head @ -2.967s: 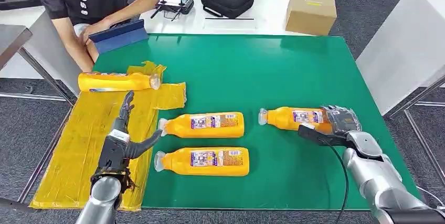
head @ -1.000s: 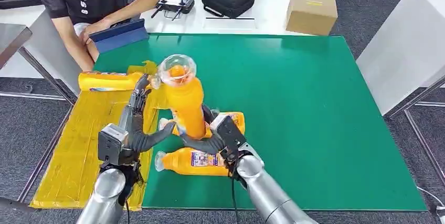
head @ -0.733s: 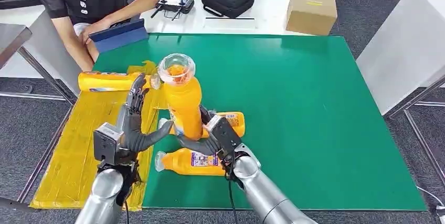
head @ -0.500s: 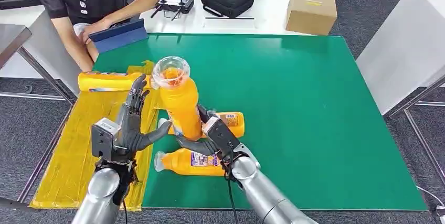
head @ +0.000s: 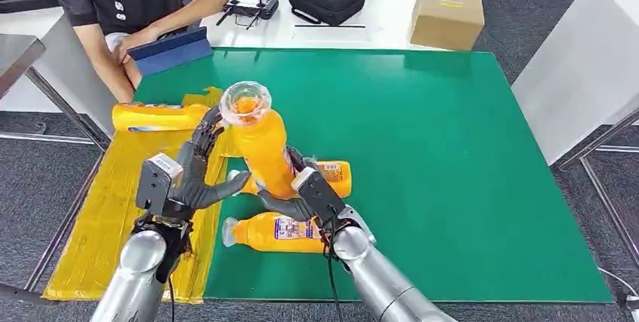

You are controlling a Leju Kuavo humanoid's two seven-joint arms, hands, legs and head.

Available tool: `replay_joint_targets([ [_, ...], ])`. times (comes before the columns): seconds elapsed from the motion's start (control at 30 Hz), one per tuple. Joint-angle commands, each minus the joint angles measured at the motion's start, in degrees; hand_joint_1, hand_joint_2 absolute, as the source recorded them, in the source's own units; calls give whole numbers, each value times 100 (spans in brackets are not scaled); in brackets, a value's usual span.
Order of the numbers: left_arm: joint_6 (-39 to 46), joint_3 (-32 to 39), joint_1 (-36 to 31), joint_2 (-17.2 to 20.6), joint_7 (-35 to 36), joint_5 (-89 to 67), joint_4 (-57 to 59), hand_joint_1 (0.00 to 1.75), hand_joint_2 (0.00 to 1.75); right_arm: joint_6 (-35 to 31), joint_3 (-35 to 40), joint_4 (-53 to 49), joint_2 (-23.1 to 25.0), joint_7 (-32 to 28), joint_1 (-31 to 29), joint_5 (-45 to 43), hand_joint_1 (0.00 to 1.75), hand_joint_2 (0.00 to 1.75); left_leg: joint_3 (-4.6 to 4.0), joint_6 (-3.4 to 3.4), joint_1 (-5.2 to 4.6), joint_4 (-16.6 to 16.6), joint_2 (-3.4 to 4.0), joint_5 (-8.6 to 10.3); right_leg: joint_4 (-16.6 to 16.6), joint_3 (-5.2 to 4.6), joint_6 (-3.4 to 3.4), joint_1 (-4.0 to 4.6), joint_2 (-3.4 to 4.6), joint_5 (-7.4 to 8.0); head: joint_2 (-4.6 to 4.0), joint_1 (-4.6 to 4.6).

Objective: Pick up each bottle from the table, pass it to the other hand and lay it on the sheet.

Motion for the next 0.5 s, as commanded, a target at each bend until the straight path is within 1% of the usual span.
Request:
replay_joint_targets([
  [0.03, 17, -334, -325, 218, 36, -24, 507, 0, 175, -337, -412, -361, -365, 32, -173, -220, 175, 175, 21, -19, 3, -2, -9, -7, -3, 26, -11, 3, -11, -10, 0, -2],
  [0.13, 96, -339, -317, 241, 46, -53, 472, 0, 175, -404, -638, -315, -359, 13, -283, -367, 175, 175, 23, -25, 4, 2, -11, -9, 1, 30, -15, 4, -15, -13, 0, -2],
  [0.27, 103, -336, -305, 246, 46, -52, 462, 0, 175, -421, -674, -316, -361, 3, -299, -384, 175, 175, 28, -30, 6, 5, -8, -14, 3, 34, -18, 7, -12, -16, 0, 0],
  [0.3, 112, -332, -297, 245, 46, -52, 457, 0, 175, -459, -707, -322, -363, -9, -314, -389, 175, 175, 11, -17, 3, 0, -7, -3, -1, 16, -10, 4, -10, -6, 0, 0],
  [0.33, 112, -383, -272, 224, 50, -67, 426, 0, 175, -708, -869, -251, -391, -43, -472, -350, 175, 175, 27, -29, 6, 5, -4, -14, 3, 33, -17, 6, -8, -15, 0, -2],
  [0.4, 110, -413, -274, 230, 54, -75, 418, 0, 175, -751, -894, -207, -414, -47, -514, -340, 175, 175, 9, -14, 1, -1, -3, -3, 0, 12, -8, 2, -5, -4, 0, -2],
  [0.43, 109, -427, -278, 234, 54, -78, 415, 0, 175, -800, -886, -166, -420, -49, -537, -300, 175, 175, 23, -23, 3, 2, -2, -11, 1, 27, -13, 3, -6, -12, 0, -2],
  [0.47, 109, -427, -278, 234, 54, -78, 415, 0, 175, -800, -886, -166, -420, -49, -537, -300, 175, 175, 14, -17, 3, 1, -2, -6, -1, 18, -9, 3, -5, -6, 0, -2],
  [0.5, 109, -427, -278, 234, 54, -78, 415, 0, 175, -800, -886, -166, -420, -49, -537, -300, 175, 175, 23, -23, 5, 3, 1, -12, 0, 27, -13, 5, -3, -11, 0, -2],
])
